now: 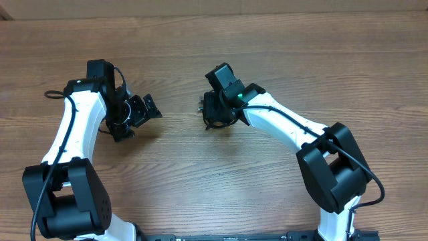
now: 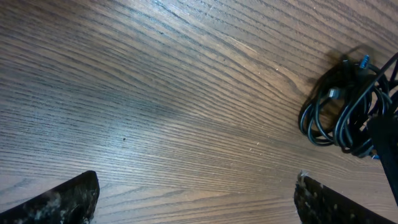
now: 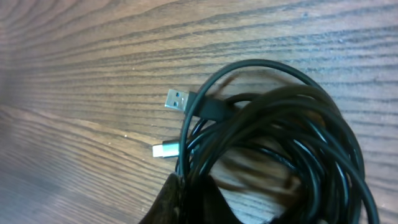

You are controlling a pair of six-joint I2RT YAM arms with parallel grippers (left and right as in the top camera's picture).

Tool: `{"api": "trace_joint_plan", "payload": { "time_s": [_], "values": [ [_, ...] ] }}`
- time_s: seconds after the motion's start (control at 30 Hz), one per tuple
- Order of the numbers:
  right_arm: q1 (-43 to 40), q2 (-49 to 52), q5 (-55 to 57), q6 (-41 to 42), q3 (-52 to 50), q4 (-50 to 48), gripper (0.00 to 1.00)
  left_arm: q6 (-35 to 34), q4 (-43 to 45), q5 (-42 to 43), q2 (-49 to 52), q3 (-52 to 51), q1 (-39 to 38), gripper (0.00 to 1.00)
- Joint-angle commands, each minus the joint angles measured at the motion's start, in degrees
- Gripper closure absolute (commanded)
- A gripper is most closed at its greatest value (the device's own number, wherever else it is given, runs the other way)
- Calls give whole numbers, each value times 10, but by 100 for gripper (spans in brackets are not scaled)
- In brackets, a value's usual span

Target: Untangle cables

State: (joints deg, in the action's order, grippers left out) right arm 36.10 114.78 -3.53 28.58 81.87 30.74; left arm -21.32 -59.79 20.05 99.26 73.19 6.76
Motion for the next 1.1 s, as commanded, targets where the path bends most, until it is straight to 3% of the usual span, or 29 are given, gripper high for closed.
{"api": "trace_joint_plan", "payload": {
  "time_s": [0.0,0.3,0.47,0.9,1.07],
  "values": [
    [1,-23,-25,-1,17,2,96,-10,1,-6,1,11,0,0],
    [-3,-48,-97,-1,45,9,96,-9,-12,0,1,11,0,0],
    [-17,-97,-146,-1,76,31,96,34,-17,69,1,11,0,0],
    [-84,-180,-494,-1,79,16,96,42,-8,157,1,11,0,0],
    [-95,-180,-506,-1,79,35,96,72,-8,215,1,11,0,1]
  ]
}}
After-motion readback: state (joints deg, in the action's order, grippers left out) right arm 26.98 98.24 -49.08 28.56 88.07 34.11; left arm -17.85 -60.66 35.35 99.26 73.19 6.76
